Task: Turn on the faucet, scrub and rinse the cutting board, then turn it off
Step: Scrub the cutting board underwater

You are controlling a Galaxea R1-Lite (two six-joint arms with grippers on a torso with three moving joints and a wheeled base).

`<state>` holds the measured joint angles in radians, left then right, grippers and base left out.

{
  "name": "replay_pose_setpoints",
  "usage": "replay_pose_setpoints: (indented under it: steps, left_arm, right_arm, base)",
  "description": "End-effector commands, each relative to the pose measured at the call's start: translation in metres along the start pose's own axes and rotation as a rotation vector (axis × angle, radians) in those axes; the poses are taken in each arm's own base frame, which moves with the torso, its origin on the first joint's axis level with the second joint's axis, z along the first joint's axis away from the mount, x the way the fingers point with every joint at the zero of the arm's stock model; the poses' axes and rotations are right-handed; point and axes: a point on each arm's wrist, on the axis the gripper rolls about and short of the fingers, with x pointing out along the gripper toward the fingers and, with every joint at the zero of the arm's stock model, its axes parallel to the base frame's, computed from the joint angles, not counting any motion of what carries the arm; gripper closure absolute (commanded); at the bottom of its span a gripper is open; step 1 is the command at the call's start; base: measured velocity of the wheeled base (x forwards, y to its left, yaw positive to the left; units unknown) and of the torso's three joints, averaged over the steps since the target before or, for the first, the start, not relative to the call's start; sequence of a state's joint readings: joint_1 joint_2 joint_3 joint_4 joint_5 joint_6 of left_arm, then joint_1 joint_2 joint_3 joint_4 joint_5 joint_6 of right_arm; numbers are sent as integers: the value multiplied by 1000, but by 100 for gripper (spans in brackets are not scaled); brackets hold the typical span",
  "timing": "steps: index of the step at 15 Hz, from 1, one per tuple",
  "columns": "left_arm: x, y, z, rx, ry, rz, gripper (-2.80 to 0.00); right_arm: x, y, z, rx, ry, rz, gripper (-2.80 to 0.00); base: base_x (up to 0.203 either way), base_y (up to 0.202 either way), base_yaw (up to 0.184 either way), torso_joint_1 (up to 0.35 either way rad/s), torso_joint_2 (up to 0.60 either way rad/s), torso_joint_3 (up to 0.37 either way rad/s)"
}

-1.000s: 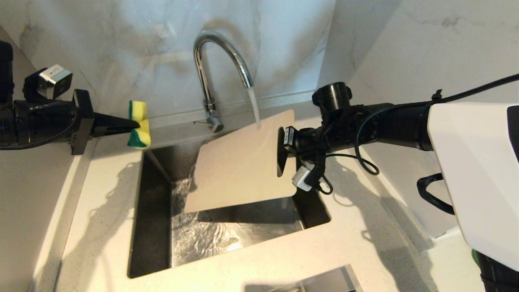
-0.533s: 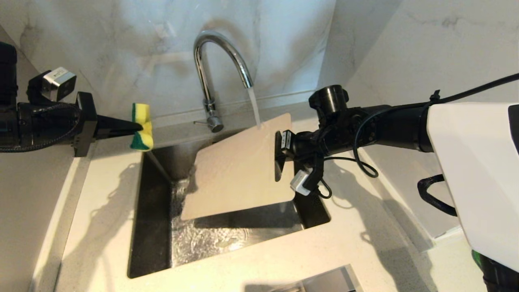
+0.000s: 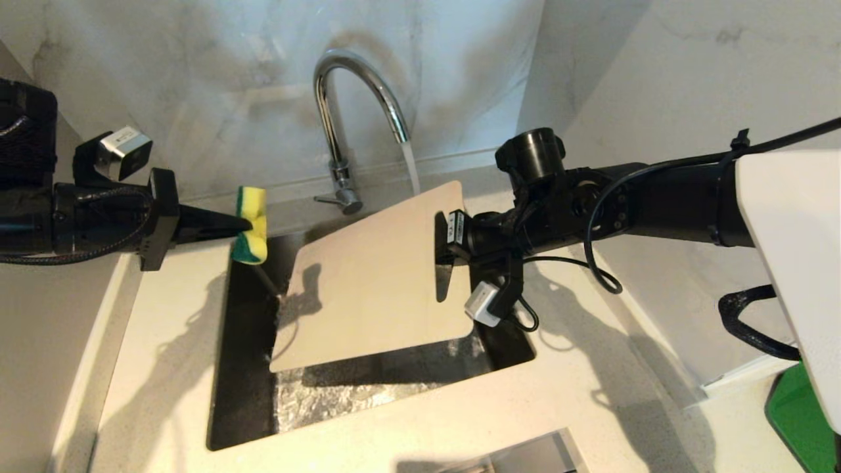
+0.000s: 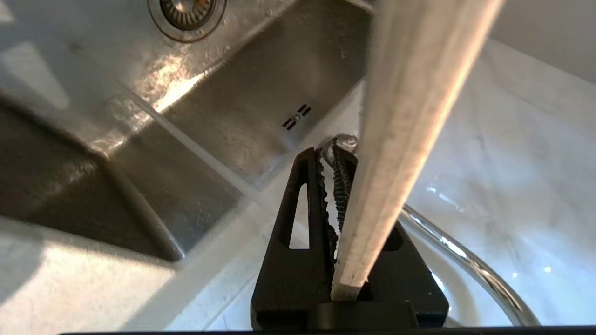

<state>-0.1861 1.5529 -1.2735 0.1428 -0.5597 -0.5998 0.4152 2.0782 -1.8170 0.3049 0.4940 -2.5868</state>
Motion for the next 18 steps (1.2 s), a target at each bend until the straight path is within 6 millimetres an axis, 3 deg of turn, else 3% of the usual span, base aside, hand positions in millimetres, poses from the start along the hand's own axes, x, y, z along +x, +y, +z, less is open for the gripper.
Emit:
replay_pose_setpoints:
  steps: [1,9,14,18]
  left_arm:
    - [10,2,-7,-10,43,-4,0]
    - [28,-2,-13,-12,95,-22,0]
    - [57,-20,7,61,50,-107,0]
    - [91,-15,14,62,77,-109,0]
  right_arm:
    - [-8,-14,2,-35,6,-27,0]
    - [-2,-36,13,-34,-17,-74,0]
    - [-1,-41,15,-26,-23,-86,0]
    - [-2,-41,15,-23,-22,-88,0]
  base:
    - [0,0,0,0,0,0]
    - [0,0,0,0,0,0]
    - [0,0,0,0,0,0]
    - [0,0,0,0,0,0]
